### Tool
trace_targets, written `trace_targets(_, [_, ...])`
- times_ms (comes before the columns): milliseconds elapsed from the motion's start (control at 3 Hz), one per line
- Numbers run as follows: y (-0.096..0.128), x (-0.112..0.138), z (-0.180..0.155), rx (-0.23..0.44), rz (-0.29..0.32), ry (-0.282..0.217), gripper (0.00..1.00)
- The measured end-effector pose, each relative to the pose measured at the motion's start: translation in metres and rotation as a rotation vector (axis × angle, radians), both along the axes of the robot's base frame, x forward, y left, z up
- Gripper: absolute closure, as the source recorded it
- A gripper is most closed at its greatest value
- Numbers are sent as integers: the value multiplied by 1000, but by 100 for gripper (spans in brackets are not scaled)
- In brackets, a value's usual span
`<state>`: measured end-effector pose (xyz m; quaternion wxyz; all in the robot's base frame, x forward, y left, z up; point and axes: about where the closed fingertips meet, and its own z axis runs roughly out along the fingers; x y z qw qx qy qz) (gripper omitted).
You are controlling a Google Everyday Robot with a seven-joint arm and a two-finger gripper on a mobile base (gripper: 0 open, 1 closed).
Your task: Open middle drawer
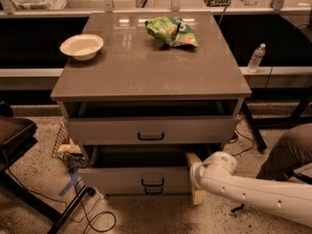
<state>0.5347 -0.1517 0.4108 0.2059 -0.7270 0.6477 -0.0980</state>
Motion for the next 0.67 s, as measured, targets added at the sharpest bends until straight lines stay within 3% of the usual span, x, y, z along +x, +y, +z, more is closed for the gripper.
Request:
trace_targets(333, [7,-10,-2,33,-16,50,0])
trace_targets(667, [7,-10,-2,33,-16,50,0])
